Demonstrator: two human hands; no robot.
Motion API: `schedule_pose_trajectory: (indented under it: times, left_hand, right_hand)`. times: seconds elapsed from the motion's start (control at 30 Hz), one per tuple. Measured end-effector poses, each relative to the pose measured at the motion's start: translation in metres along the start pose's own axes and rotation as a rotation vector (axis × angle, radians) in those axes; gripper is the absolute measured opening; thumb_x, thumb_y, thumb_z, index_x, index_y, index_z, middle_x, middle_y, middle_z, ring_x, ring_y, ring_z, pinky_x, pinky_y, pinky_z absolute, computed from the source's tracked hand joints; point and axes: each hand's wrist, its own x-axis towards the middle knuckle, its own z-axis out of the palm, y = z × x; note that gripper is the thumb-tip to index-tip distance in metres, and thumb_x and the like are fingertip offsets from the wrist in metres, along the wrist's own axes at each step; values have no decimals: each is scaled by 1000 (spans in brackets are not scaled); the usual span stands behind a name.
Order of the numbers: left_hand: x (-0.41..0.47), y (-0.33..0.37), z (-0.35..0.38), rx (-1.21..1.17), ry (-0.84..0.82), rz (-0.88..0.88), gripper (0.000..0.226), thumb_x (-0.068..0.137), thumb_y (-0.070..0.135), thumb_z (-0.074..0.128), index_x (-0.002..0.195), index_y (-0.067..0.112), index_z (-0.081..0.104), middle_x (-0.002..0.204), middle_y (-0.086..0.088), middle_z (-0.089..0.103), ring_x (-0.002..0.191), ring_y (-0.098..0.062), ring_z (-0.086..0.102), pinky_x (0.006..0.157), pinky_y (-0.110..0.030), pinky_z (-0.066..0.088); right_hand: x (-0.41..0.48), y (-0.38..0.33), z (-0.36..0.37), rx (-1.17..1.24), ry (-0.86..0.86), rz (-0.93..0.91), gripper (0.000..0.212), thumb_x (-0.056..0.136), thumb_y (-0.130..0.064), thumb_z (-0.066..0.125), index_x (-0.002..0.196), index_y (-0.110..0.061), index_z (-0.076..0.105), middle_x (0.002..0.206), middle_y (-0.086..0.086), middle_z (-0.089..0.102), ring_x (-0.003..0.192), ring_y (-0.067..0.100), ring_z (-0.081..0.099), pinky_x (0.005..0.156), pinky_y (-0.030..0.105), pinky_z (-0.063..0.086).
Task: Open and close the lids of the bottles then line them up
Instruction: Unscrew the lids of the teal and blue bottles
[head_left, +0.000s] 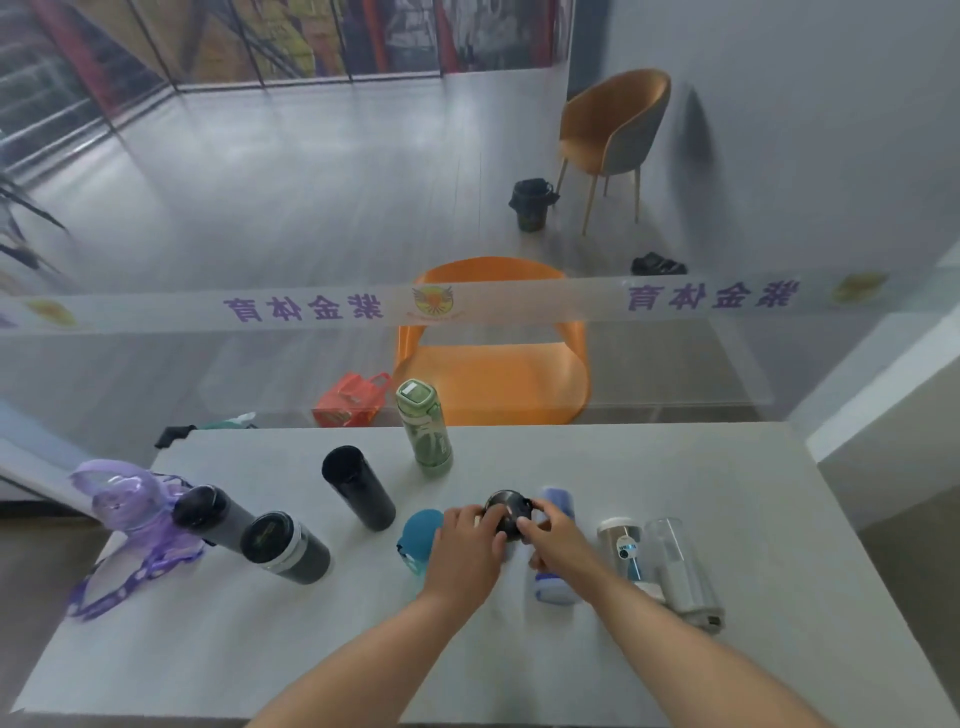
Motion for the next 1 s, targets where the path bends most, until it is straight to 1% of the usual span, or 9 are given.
schedule_pose_trajectory:
  times: [0.13,0.27,0.37,0.43,0.57,0.67,0.77,0.87,1.0]
  left_hand:
    - [17,-1,-12,253,-69,67,32,97,34,40,128,27,45,144,-2,41,127,-29,36,97,-40,39]
    - [16,3,-14,306,-83,129,34,96,34,40,126,21,47,141,-4,43,125,-32,38,97,-42,40]
    - [9,8,-8,252,-13,305,25,89,25,48,112,19,57,123,-3,56,107,-30,51,84,-39,48]
    - [0,8,9,206,-43,403,20,88,24,48,104,19,60,107,-2,60,94,-27,55,77,-38,49]
    - [-28,0,55,-4,-303,80,31,95,35,45,123,25,51,122,1,56,111,-23,51,87,-34,44]
    - [-37,-3,88,-180,-404,-186,46,96,37,49,139,31,37,137,1,49,125,-20,44,99,-35,43]
    - [-34,4,112,-355,-433,-301,55,95,34,54,144,34,30,143,2,46,130,-19,43,101,-33,41]
    - [-25,13,131,-476,-419,-337,52,94,30,56,141,33,34,132,1,56,111,-18,56,92,-32,48]
    - [-25,16,138,-562,-324,-406,43,96,31,52,137,33,38,123,1,59,97,-15,59,83,-30,50]
  right_hand:
    - [3,-14,0,-31,-38,-9,42,102,-28,53,142,-17,47,97,3,67,63,20,58,57,28,44]
    - [5,-9,-8,-76,27,-6,40,102,-25,52,140,-16,51,103,6,63,69,21,60,58,27,50]
    - [7,11,-19,-175,129,13,38,98,-15,52,136,-12,55,102,11,65,78,24,61,78,41,60]
    - [6,29,-24,-247,146,27,41,96,-11,55,137,-10,54,105,15,67,85,27,62,90,48,56]
    - [-1,64,-25,-379,43,44,66,91,-14,62,152,-16,38,140,10,52,112,34,63,96,45,53]
    - [1,83,-22,-445,-9,51,79,90,-19,60,158,-25,22,149,9,41,119,36,61,94,45,53]
    - [10,97,-20,-464,-9,75,80,91,-17,54,158,-36,14,138,8,52,103,30,66,87,44,57]
    - [19,106,-16,-435,-38,125,84,89,-14,48,153,-50,8,111,9,63,85,33,69,78,45,60]
    - [22,109,-16,-390,-35,123,85,90,-10,47,152,-55,10,110,10,62,75,30,67,72,43,60]
